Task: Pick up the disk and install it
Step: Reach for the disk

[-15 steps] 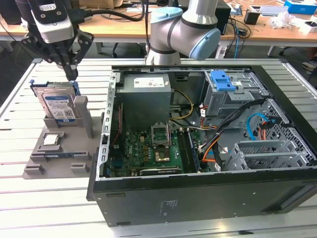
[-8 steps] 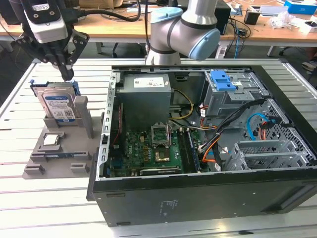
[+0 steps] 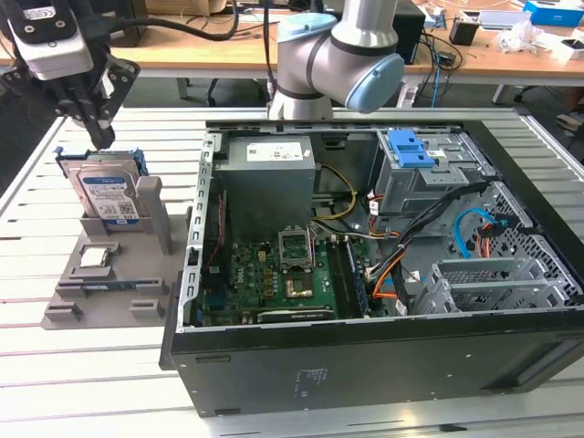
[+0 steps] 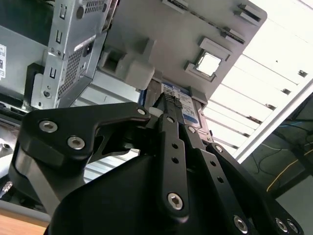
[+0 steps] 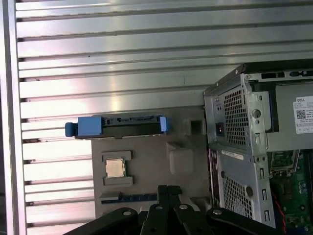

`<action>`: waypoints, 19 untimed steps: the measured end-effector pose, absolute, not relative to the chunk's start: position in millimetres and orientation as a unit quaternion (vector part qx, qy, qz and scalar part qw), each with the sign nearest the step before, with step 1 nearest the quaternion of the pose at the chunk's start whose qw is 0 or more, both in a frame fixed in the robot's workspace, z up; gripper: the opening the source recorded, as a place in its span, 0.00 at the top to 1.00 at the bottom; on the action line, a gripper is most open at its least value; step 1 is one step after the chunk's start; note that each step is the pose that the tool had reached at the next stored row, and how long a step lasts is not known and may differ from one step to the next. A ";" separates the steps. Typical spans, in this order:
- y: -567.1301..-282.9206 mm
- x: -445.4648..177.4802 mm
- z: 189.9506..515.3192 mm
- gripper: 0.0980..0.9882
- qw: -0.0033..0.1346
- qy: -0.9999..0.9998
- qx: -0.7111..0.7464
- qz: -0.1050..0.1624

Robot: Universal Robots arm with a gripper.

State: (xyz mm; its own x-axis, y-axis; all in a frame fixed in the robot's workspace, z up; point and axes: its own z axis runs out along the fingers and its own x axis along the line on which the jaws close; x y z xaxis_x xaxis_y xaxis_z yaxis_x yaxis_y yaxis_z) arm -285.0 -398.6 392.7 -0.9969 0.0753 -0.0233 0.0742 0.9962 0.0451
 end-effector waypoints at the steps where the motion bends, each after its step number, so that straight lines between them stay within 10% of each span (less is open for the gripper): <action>1: -398.5 -290.3 392.5 0.99 0.012 0.999 0.037 0.022; 19: -386.2 -338.5 387.8 0.99 0.013 0.999 0.037 0.019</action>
